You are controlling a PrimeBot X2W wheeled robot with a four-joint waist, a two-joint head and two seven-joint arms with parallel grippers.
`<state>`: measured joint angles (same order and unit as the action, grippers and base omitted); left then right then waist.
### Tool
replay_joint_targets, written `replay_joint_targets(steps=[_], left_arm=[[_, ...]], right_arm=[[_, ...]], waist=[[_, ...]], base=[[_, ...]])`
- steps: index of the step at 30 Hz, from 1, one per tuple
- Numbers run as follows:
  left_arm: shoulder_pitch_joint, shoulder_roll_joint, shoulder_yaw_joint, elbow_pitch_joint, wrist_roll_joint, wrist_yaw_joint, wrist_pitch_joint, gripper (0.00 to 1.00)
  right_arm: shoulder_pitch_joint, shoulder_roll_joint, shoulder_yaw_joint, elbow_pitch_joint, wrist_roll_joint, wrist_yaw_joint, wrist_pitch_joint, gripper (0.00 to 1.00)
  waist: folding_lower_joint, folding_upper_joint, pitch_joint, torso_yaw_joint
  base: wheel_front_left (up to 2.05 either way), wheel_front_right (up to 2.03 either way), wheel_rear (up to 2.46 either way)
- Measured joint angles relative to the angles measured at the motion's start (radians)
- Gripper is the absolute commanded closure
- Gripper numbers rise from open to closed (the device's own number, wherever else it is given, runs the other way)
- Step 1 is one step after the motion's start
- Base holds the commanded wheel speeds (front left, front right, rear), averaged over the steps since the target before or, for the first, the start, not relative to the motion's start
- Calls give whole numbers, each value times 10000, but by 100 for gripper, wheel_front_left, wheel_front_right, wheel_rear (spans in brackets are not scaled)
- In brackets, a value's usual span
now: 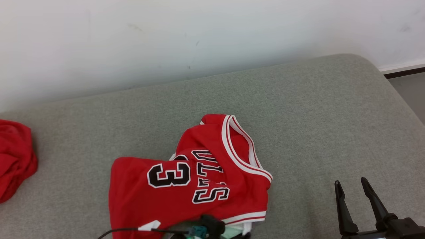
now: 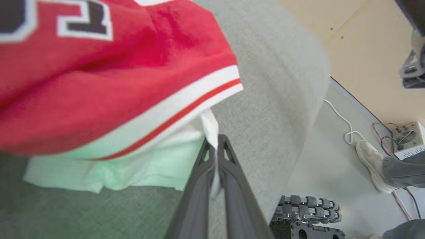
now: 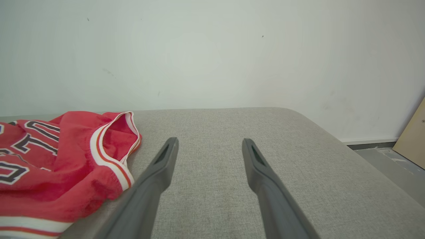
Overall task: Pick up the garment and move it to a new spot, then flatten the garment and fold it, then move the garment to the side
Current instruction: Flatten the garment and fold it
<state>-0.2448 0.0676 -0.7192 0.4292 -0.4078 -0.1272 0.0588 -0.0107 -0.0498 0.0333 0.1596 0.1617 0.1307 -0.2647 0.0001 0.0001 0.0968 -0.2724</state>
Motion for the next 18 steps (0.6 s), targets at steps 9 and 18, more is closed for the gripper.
replay_joint_targets(steps=[9, 18], left_arm=[[-12, -29, -1442, -1839, -2474, -15, 825, 100], [-401, -23, -2307, -2119, -3651, -15, -69, 0]], right_arm=[[-54, 0, -42, 17, 25, 0, 0, 0], [-70, 0, -92, 31, 29, 0, 0, 0]], waist=[[0, 0, 68, -179], [0, 0, 58, -176]], base=[[0, 0, 0], [0, 0, 0]])
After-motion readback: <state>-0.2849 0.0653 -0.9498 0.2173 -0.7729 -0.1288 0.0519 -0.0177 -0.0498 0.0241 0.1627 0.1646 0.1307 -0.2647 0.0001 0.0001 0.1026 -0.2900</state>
